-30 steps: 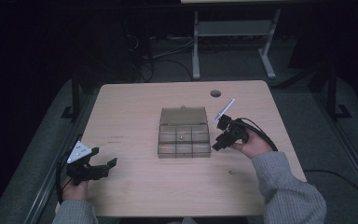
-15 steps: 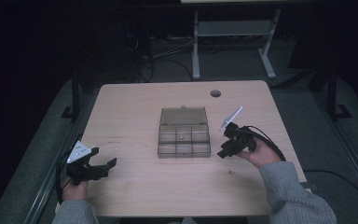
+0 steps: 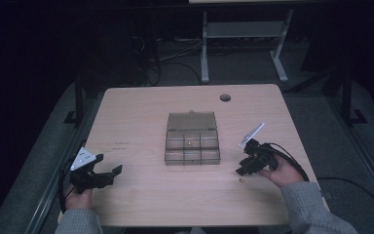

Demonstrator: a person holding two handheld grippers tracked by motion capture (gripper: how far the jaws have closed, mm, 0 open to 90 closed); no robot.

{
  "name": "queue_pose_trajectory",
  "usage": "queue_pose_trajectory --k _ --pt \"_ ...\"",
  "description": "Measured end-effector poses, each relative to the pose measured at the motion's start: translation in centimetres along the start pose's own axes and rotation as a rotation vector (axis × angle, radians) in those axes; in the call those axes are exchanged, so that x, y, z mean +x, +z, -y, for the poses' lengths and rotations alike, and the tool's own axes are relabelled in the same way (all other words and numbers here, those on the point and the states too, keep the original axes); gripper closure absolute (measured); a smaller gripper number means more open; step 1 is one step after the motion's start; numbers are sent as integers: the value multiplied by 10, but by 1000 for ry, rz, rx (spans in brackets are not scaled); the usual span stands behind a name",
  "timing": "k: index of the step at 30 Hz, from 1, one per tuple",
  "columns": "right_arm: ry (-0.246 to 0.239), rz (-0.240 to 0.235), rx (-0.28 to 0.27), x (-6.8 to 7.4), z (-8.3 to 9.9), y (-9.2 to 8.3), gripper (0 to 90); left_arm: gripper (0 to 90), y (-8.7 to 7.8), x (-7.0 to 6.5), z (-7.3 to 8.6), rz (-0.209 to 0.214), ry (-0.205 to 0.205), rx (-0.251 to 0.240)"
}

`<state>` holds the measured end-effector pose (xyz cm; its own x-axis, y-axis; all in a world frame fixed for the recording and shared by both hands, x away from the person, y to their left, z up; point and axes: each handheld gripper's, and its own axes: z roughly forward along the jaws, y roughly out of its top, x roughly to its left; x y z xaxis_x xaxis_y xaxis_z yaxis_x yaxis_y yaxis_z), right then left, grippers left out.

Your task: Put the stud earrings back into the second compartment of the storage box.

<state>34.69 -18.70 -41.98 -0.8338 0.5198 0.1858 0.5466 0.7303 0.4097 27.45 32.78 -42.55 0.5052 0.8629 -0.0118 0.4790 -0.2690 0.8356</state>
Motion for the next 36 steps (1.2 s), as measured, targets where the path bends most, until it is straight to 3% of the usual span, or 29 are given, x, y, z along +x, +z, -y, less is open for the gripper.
queue_pose_trajectory --k 17,23,36 --pt "40 -26 -23 3 30 11 648 139 0 0 0 3 7 -2" --pt "42 -21 -22 4 32 13 674 140 0 0 0 3 4 -1" --pt "17 -15 14 6 30 16 819 140 0 1 0 1 6 -2"
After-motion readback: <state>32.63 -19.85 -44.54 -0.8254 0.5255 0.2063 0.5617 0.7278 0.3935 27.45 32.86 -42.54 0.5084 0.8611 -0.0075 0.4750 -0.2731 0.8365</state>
